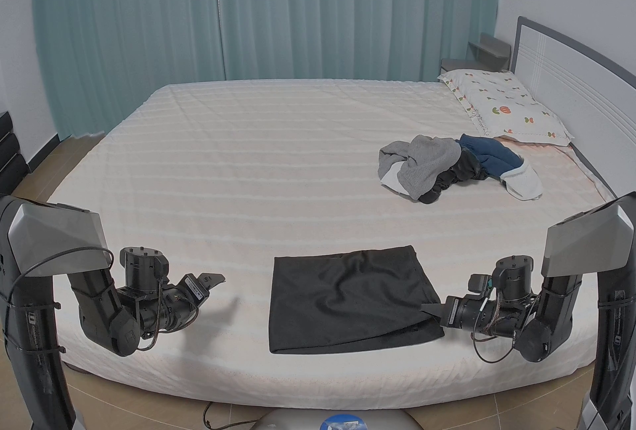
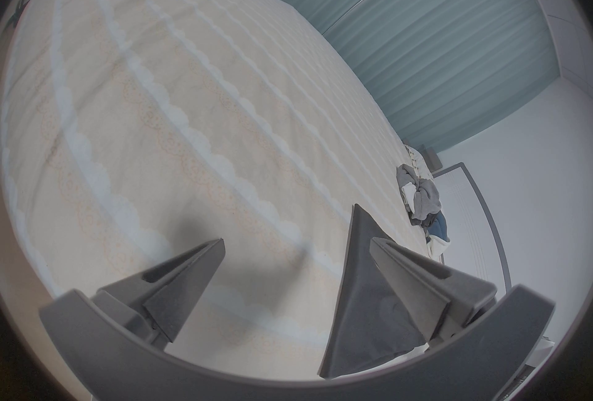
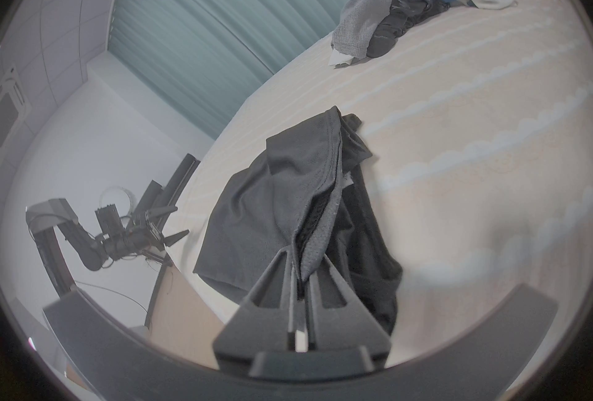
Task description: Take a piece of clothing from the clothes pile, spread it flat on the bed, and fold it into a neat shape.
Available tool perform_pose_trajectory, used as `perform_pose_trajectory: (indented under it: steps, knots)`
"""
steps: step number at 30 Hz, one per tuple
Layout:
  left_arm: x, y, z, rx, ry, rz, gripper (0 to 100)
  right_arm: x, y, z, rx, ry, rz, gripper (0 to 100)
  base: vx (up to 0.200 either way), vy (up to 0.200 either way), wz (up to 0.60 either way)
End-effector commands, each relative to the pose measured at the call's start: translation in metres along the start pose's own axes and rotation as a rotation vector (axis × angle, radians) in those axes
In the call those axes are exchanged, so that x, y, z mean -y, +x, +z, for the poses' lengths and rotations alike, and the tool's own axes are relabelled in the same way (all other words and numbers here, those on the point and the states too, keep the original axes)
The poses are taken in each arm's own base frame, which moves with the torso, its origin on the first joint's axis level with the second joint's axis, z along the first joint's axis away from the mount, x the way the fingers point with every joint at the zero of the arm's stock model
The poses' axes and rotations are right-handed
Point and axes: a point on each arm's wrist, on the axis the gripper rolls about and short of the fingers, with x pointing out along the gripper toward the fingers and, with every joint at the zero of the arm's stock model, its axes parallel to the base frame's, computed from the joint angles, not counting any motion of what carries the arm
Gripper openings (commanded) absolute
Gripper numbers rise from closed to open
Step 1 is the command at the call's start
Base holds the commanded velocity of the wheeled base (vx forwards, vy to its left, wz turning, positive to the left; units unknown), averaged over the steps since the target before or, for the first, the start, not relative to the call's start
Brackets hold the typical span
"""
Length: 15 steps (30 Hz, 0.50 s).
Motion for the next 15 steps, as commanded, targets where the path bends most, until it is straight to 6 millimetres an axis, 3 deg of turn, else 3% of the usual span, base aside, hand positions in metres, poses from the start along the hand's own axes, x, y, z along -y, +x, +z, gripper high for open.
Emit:
perform_pose_trajectory:
  steps: [1,15]
  knots:
    - [0.000,0.000,0.000,-0.001,-0.001,0.001,100,0.000,-0.013,-0.003,-0.014,-0.021,-0.019,0,0.000,0.000,0.00]
    - [0.000,0.000,0.000,-0.001,-0.001,0.001,100,0.007,-0.019,-0.015,-0.068,-0.112,-0.048,0,0.000,0.000,0.00]
